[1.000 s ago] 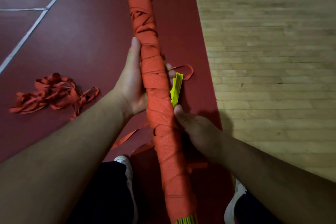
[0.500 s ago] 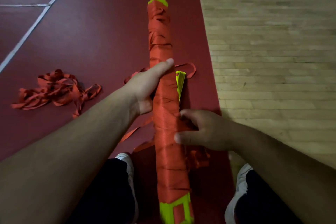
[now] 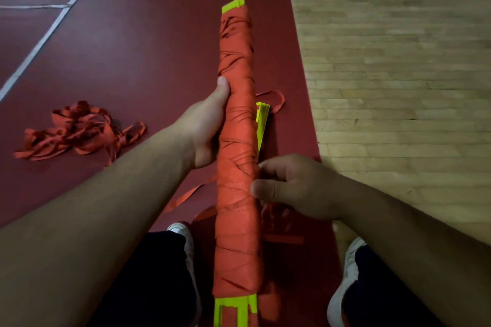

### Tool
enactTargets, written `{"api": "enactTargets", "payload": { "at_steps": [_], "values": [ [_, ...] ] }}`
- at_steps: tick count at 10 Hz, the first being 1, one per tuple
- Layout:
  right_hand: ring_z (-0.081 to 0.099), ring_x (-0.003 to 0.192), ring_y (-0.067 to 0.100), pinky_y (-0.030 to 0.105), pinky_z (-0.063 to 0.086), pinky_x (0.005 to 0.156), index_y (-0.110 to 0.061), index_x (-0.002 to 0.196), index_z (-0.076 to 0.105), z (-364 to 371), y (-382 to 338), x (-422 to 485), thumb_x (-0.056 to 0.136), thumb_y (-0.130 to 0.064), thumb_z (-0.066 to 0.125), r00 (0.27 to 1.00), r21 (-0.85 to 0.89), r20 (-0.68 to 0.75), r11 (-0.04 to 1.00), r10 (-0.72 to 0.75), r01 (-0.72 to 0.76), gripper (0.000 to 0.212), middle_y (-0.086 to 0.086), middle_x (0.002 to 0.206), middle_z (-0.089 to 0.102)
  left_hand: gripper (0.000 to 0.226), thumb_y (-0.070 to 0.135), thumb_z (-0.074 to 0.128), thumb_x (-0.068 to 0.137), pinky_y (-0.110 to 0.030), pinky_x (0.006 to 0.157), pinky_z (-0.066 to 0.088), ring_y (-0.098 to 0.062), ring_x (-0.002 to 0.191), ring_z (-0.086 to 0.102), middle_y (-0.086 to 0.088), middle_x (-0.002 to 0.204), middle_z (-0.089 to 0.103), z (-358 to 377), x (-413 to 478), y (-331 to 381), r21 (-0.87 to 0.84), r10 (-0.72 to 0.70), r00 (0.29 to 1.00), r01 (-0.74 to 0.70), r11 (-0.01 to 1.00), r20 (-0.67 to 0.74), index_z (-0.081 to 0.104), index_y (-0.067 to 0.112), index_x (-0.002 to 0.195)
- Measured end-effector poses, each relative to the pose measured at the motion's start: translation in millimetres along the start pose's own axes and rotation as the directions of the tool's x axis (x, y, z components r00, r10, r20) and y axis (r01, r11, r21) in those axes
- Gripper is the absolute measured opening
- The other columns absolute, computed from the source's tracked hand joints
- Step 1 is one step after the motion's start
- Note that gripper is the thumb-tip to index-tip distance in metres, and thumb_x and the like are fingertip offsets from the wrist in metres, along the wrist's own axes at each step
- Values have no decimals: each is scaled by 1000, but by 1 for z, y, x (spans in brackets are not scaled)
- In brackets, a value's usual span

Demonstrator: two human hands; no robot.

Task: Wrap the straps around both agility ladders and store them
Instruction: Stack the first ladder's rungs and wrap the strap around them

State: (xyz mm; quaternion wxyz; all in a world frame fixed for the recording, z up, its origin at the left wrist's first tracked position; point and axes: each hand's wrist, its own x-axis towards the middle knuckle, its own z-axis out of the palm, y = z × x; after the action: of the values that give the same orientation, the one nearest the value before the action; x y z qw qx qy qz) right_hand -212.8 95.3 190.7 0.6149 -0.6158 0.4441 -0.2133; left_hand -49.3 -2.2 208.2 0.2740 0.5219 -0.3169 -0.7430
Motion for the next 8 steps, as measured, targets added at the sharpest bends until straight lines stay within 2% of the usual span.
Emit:
{"api": "enactTargets", "payload": {
  "at_steps": [1,2,3,4,5,6,7,8],
  "values": [
    [66,62,18,41,58,61,-11,89,66,2,7,1,89,-45,68,999,-175,8,984,46,-44,34,4,76,74,56,68,61,76,-29,55,56,-22,55,62,-7,64,63,11,-9,-6,1,-24,998,24,1000,63,67,12,76],
    [67,66,20,45,56,69,-20,89,67,-2,7,-3,75,-46,81,999,-111,-6,993,43,-43,33,10,80,74,39,51,72,69,-26,49,53,-18,48,59,-6,58,61,16,-11,-10,34,52,994,-56,998,94,64,14,74],
    [72,71,15,34,58,65,-21,100,66,-15,0,-6,66,-56,82,999,-109,13,993,53,-51,52,11,91,76,37,45,69,69,-24,49,52,-17,50,58,-8,62,62,16,-14,1,-17,117,980,-116,993,162,64,10,79],
    [63,64,-7,11,48,58,-26,105,62,-14,-10,-13,56,-77,67,996,42,89,999,-3,0,71,-7,85,74,38,45,58,75,-23,56,53,-15,57,58,-6,68,62,14,-20,8,-200,192,944,-141,970,269,69,10,68],
    [71,90,41,50,59,80,-17,107,68,-4,2,-12,59,-79,73,996,253,86,967,-32,10,79,20,96,73,41,48,55,78,-26,60,55,-15,63,59,-6,76,59,12,-21,8,-415,241,924,-101,904,299,68,9,74],
    [50,95,72,74,39,80,-14,103,68,3,5,-5,61,-72,79,1000,339,17,941,4,-10,73,52,108,51,40,52,55,83,-29,64,53,-19,64,55,-7,77,50,7,-12,6,-428,276,937,-164,889,214,59,14,94],
    [59,70,15,28,46,65,0,102,64,-2,-2,-2,73,-68,68,996,158,-84,987,-4,17,74,1,77,66,47,56,60,86,-31,61,54,-22,65,60,-11,79,56,1,-5,7,-200,234,968,-213,956,93,58,12,103],
    [71,76,18,42,56,71,-11,99,69,-2,3,3,63,-86,61,980,-246,-201,967,10,-60,84,6,85,75,43,49,72,77,-32,61,57,-21,66,64,-7,76,64,6,-6,-2,9,92,995,-92,996,26,62,14,100]
  ]
}}
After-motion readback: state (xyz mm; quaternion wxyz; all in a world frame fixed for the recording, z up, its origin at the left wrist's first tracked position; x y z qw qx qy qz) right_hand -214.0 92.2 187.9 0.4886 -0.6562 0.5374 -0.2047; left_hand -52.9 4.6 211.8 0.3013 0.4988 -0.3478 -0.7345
